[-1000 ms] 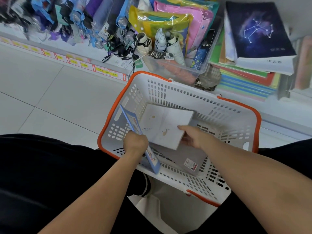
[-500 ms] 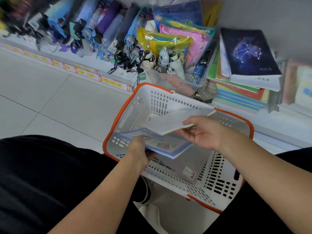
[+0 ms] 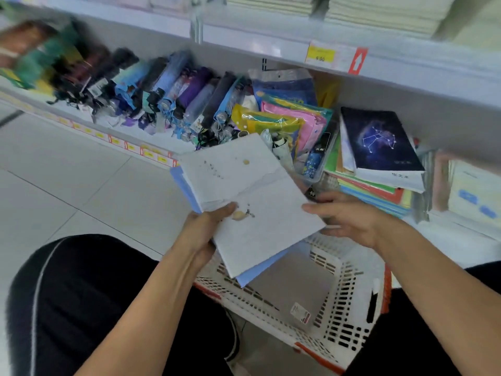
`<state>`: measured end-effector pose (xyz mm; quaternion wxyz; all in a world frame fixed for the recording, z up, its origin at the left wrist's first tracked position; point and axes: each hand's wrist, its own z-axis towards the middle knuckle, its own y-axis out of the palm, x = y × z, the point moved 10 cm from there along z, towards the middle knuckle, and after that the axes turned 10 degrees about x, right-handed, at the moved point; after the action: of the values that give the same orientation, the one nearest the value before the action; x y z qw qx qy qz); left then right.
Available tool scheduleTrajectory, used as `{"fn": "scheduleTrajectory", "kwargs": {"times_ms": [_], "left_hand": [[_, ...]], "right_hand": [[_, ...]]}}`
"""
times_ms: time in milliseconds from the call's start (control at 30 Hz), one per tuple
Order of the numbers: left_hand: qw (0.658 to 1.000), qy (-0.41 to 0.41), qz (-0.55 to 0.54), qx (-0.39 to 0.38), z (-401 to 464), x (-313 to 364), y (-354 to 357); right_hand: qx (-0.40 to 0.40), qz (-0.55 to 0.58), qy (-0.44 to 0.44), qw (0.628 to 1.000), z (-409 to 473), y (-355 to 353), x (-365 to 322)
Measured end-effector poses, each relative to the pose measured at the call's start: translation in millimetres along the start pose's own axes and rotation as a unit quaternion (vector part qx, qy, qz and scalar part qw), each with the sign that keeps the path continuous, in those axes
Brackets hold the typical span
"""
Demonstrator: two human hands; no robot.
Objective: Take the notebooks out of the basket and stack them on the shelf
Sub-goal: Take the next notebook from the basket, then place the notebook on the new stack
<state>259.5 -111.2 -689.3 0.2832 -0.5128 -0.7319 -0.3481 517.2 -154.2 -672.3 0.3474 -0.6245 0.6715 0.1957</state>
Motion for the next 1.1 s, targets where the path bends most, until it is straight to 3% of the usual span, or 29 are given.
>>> {"fn": "scheduleTrajectory", "kwargs": {"times_ms": [133,200,300,400,500,700,900,1000,1100], "left_hand": [[0.991,0.054,0.058,-0.107,-19,58,48],[0.983,0.076,0.072,-0.148,-31,87,80],[0.971,0.145,0.075,-0.174,-46,135,125],[0.957,0.229,0.102,-0.146,-57,166,161],[0.929,0.281,0.172,-0.169,-66,177,202],[0.924,0.312,0.15,-0.164,-72,235,266],[0.92,0.287,0.158,-0.214,-73,288,350],[0.88,0.332,0.27,-0.204,-64,297,369],[0.814,0.408,0.38,-0.162,-42,298,375]], "right_hand": [[-0.081,0.085,-0.084,0.989,-35,2,-59],[-0.086,0.141,-0.149,0.975,-56,-2,-93],[0.014,0.16,-0.306,0.938,-85,-40,-147],[0.135,0.196,-0.376,0.895,-105,-88,-183],[0.172,0.254,-0.376,0.874,-115,-122,-204],[0.113,0.233,-0.362,0.896,-130,-150,-245],[0.234,0.272,-0.317,0.878,-97,-223,-314],[0.249,0.194,-0.311,0.897,-68,-242,-340],[0.195,-0.005,-0.279,0.94,-53,-228,-341]]}}
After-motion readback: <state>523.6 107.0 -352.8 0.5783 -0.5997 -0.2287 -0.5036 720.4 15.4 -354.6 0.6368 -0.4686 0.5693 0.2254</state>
